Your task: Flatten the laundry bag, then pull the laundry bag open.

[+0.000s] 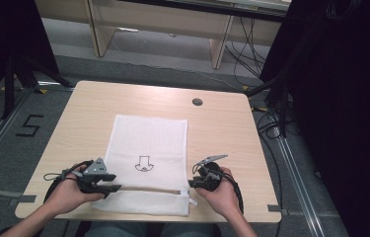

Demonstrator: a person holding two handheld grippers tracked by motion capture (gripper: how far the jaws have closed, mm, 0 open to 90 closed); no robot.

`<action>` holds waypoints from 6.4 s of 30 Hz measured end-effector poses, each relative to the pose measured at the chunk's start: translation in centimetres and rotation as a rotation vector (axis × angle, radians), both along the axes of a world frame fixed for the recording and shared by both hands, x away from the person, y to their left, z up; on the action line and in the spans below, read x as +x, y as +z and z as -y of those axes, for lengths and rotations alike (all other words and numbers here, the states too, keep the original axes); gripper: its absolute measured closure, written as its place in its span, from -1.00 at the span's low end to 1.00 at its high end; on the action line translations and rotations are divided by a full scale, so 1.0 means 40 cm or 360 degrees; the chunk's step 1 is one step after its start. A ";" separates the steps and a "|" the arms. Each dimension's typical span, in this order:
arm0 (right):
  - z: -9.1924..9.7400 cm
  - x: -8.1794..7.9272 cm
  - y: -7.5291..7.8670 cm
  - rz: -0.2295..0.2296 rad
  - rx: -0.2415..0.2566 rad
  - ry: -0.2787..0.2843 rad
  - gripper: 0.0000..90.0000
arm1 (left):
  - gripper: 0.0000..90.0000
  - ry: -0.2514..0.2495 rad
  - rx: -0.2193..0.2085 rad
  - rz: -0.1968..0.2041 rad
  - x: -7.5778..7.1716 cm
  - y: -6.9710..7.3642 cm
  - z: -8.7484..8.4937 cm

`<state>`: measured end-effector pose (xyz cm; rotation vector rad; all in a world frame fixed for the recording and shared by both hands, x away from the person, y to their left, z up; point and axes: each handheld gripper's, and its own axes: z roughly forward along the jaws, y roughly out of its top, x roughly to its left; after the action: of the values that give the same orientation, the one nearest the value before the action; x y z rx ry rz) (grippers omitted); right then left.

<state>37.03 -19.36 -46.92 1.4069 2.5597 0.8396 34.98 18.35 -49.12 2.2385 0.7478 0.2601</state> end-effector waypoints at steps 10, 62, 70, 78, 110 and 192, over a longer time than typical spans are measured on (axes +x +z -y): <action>0.031 -0.007 0.007 0.0104 0.0023 -0.0064 0.45 | -0.02 0.0033 -0.0044 -0.0027 0.005 -0.007 0.004; -0.050 -0.035 -0.006 -0.0132 -0.0052 0.0146 0.98 | 0.42 -0.0440 -0.0123 0.0044 0.018 0.039 0.293; -0.053 -0.030 -0.017 -0.0112 -0.0051 0.0190 0.97 | 0.54 -0.0516 -0.0095 0.0022 0.027 0.026 0.355; -0.054 -0.023 -0.032 -0.0121 -0.0041 0.0216 0.97 | 0.63 -0.0554 -0.0050 0.0010 0.041 0.005 0.400; -0.060 -0.027 -0.041 -0.0144 -0.0043 0.0157 0.97 | 0.77 -0.0509 -0.0058 -0.0056 0.044 -0.042 0.432; -0.063 -0.027 -0.044 -0.0128 -0.0082 0.0214 1.00 | 0.82 -0.0545 0.0001 -0.0036 0.030 -0.001 0.408</action>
<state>35.96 -16.85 -48.67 1.2915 2.7413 0.7435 36.17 2.03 -49.15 2.3274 0.3647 0.0679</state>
